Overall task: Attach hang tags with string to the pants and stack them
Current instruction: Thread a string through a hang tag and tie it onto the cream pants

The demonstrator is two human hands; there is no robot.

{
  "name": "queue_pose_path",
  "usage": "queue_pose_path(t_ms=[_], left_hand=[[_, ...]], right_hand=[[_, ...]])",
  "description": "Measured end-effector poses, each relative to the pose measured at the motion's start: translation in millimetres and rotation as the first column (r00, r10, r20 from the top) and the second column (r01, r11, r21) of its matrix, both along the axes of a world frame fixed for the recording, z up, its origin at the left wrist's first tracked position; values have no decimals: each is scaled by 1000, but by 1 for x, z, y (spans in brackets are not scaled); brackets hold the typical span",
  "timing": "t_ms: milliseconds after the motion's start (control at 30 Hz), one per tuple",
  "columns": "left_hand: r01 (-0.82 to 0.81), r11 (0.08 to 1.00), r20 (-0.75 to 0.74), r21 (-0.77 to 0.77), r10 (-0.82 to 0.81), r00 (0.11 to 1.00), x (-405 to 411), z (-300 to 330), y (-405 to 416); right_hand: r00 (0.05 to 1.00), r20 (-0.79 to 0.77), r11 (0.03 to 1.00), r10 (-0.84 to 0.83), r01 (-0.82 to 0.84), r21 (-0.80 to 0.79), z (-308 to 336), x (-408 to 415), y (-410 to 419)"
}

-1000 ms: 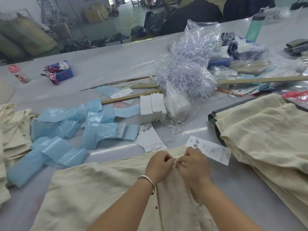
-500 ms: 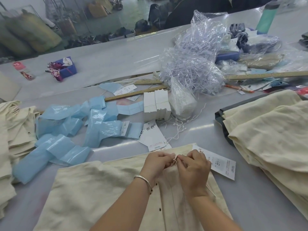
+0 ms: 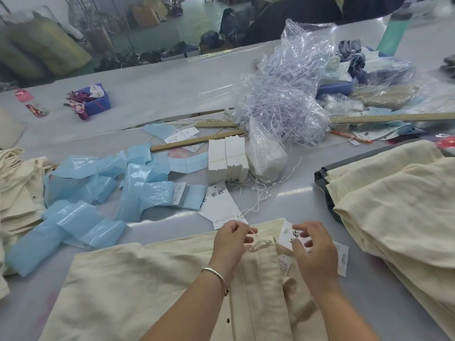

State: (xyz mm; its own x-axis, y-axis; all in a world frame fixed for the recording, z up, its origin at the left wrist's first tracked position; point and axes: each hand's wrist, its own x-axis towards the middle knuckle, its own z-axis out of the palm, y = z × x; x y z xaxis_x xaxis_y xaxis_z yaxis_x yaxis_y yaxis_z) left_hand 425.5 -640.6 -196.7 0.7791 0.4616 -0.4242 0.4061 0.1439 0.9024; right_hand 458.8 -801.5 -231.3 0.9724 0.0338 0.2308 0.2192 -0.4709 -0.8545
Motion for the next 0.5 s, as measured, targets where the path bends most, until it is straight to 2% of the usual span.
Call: queue_pose_path(t_ms=[67,167,333,500], left_hand=[[12,1000,36,-23,-11,999,1,1,-3],[62,998,67,-21,-60,996,1,1,-9],[163,981,77,103,-172,982,3,-1,-12],[282,908,52,309,-312,949,3,3,-15]], right_hand=[[990,-135,986,46,-66,-152,-6,15,-9],[958,-238,951,158,-213,-223,-10,29,-7],[945,-238,899,225,-296,-323,-10,43,3],[908,-285,745,306,-415,-523,-5,54,5]])
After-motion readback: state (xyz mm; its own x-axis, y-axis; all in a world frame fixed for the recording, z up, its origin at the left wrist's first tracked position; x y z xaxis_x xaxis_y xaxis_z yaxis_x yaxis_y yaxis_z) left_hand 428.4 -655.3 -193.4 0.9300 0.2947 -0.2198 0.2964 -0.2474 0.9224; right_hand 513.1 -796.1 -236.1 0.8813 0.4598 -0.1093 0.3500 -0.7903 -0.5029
